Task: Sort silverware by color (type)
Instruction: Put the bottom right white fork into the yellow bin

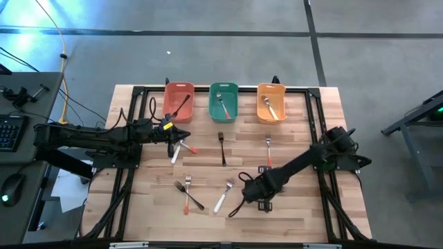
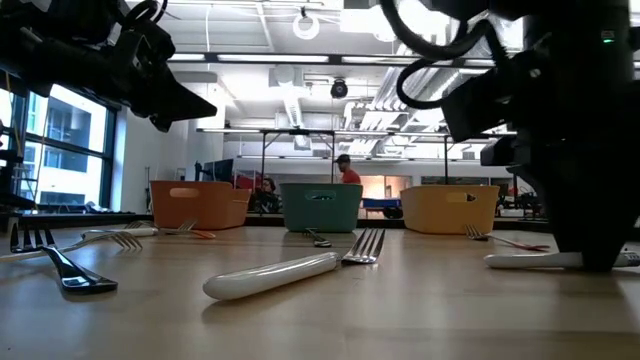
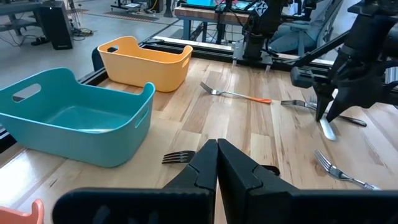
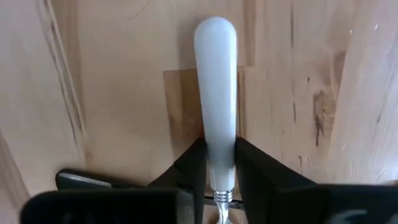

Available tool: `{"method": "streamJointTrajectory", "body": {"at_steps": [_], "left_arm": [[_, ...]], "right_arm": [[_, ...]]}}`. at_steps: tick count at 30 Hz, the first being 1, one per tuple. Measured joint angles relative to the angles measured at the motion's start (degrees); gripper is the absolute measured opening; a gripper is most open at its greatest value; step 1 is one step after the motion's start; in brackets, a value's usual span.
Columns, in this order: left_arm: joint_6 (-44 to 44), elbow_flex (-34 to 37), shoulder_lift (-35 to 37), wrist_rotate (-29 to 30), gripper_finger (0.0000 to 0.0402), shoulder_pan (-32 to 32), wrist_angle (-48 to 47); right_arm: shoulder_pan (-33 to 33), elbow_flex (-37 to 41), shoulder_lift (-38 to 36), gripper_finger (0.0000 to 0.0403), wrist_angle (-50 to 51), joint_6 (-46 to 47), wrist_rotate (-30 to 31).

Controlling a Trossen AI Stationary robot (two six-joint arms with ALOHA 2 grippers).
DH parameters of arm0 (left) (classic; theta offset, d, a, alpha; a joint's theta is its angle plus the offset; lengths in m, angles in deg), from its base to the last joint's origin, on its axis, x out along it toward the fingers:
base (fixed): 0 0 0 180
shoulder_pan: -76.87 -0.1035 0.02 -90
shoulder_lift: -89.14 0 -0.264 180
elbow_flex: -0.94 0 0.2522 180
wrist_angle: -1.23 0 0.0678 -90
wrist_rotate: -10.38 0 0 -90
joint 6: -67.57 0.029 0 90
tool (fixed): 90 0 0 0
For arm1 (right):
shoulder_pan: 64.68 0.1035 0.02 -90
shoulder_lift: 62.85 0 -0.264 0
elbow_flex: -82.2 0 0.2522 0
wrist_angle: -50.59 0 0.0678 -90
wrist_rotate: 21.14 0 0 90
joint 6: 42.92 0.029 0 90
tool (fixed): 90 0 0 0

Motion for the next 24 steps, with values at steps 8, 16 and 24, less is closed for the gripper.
{"method": "streamJointTrajectory", "body": {"at_steps": [8, 16, 24], "left_arm": [[0.00, 0.02, 0.00, 0.00, 0.0000, 0.00, 0.00], [0.00, 0.02, 0.00, -0.02, 0.0000, -0.01, 0.00], [0.00, 0.02, 0.00, -0.02, 0.0000, 0.00, 0.02]], "right_arm": [[-1.87, 0.46, -2.23, 0.0008, -0.31, -2.62, -1.53], [-3.65, 0.46, -12.05, 0.0005, 2.44, -2.58, 2.74], [-16.08, 0.37, -23.15, 0.0008, 11.75, -2.56, 6.89]]}}
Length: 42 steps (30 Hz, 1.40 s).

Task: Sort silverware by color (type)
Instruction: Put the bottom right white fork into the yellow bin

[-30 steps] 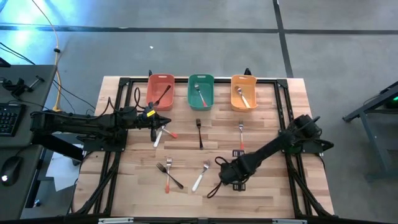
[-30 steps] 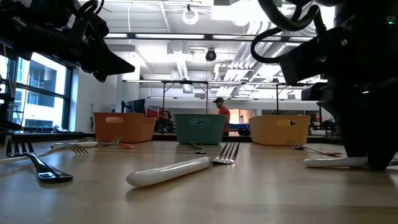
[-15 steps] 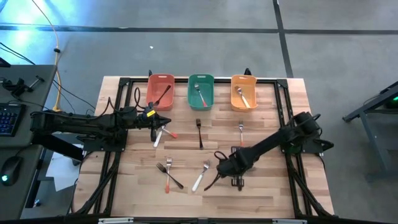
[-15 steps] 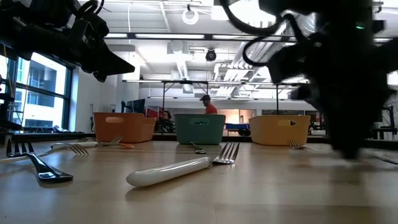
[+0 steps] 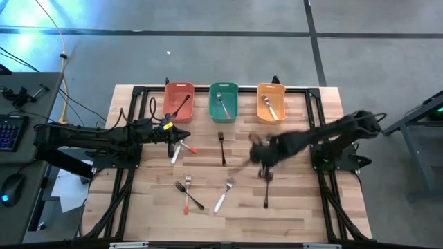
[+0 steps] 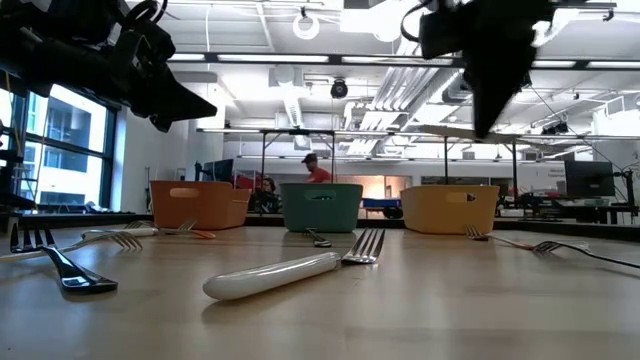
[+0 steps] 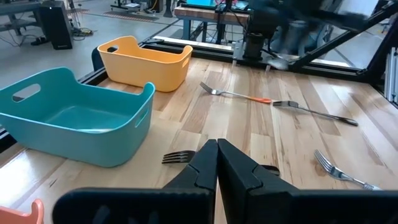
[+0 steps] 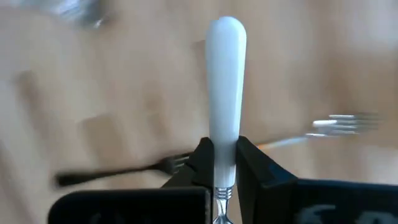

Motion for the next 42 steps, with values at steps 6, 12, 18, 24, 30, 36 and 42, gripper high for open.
{"method": "streamJointTrajectory", "body": {"at_steps": [6, 12, 18, 24, 30, 36, 42], "left_arm": [[-0.04, 0.00, 0.00, 0.00, 0.0000, -0.02, 0.00], [-0.02, 0.00, 0.00, 0.01, 0.0000, -0.02, 0.05], [-0.40, 0.00, -0.02, 0.02, 0.0000, 0.00, 0.04], [-1.43, 0.00, -0.02, 0.02, 0.0000, 0.02, 0.01], [-1.57, 0.00, -0.02, 0.02, 0.0000, 0.02, 0.02], [-3.76, 0.00, -0.02, 0.02, 0.0000, 0.02, 0.02], [-5.40, 0.00, -0.26, 0.07, 0.0000, 1.01, -0.35]], "right_arm": [[-18.00, 0.00, -5.51, 0.0008, -1.46, -7.13, -0.04], [-38.73, -0.01, -4.83, 0.0008, -6.51, -13.17, -2.88], [-53.05, -0.11, -0.92, 0.0009, -13.78, -18.21, -9.73], [-58.09, -0.10, 5.71, 0.0009, -14.78, -20.18, -12.48], [-59.53, -0.11, 11.11, 0.0009, -18.34, -21.38, -14.42], [-60.56, -0.09, 13.74, 0.0010, -19.26, -22.37, -14.44], [-60.52, -0.09, 14.60, 0.0050, -20.39, -23.21, -13.31]]}}
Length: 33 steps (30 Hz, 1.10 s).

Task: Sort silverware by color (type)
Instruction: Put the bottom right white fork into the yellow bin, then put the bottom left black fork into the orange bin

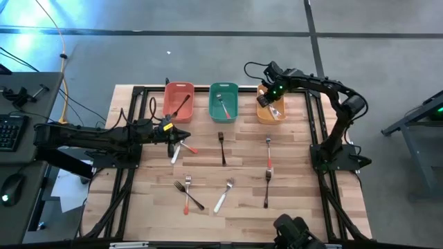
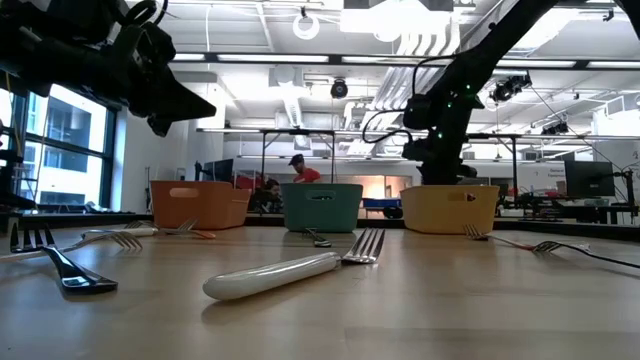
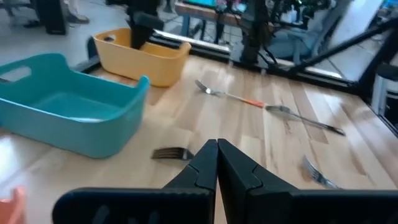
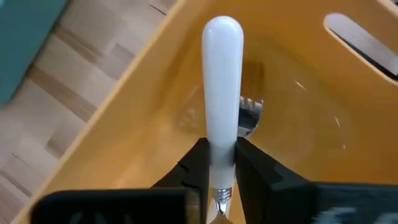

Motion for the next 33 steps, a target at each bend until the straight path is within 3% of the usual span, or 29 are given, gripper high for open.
{"method": "streamJointTrajectory", "body": {"at_steps": [6, 11, 16, 21, 25, 29, 33], "left_arm": [[0.36, 0.00, -1.82, -0.02, 0.0000, 5.21, -2.21], [2.27, -3.31, -3.56, 0.87, 0.0000, 11.12, -6.78], [3.97, -9.60, -6.98, 5.04, 0.0000, 18.90, -14.29], [5.35, -15.55, -14.54, 6.03, 0.0004, 27.82, -17.60], [4.16, -21.53, -23.27, 6.52, 0.0021, 33.41, -22.87], [3.98, -28.64, -32.17, 6.58, 0.0047, 37.22, -28.82], [3.98, -35.78, -40.19, 6.96, 0.0074, 39.55, -35.01]], "right_arm": [[0.01, 0.00, -0.75, 0.0116, -0.96, -0.39, 0.43], [1.59, 0.00, -6.40, 0.0125, -0.66, -3.24, 2.58], [5.84, 2.82, -14.65, 0.0097, -6.01, -8.32, 2.31], [9.38, 14.85, -21.38, 0.0045, -22.84, -7.96, -3.90], [13.16, 24.61, -26.14, 0.0006, -36.16, -4.65, -5.01], [17.84, 30.68, -30.50, 0.0010, -46.31, -2.65, -3.01], [22.49, 32.02, -33.41, 0.0011, -49.93, -1.60, 0.23]]}}
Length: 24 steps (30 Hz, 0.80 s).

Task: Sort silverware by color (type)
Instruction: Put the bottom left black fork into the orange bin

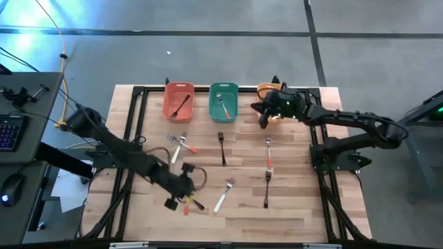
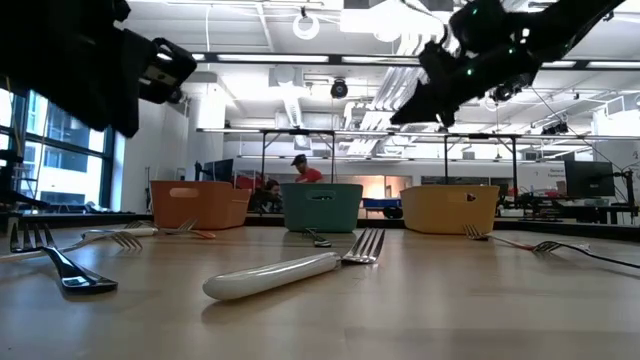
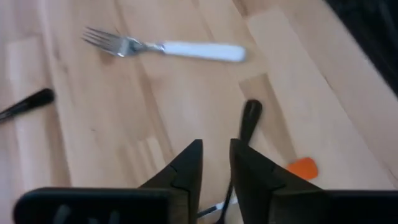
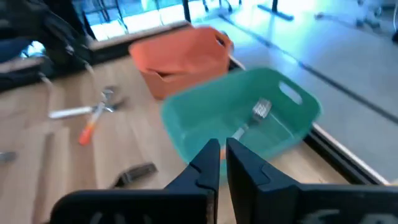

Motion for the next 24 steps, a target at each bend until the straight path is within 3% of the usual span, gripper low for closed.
{"method": "streamJointTrajectory", "body": {"at_steps": [4, 10, 24], "left_arm": [[1.54, -5.56, -6.59, 0.89, 0.0099, 1.01, -6.64], [2.34, -9.66, -13.02, 0.48, 0.0118, 1.02, -10.50], [3.24, -10.49, -18.88, -2.52, 0.0106, 0.98, -14.84]], "right_arm": [[4.09, 0.00, -1.17, 0.0009, -2.01, -1.29, 3.97], [6.82, 0.02, -1.30, 0.0009, -2.84, -2.85, 4.27], [6.90, 0.02, -1.30, 0.0009, -2.62, -2.83, 4.32]]}}
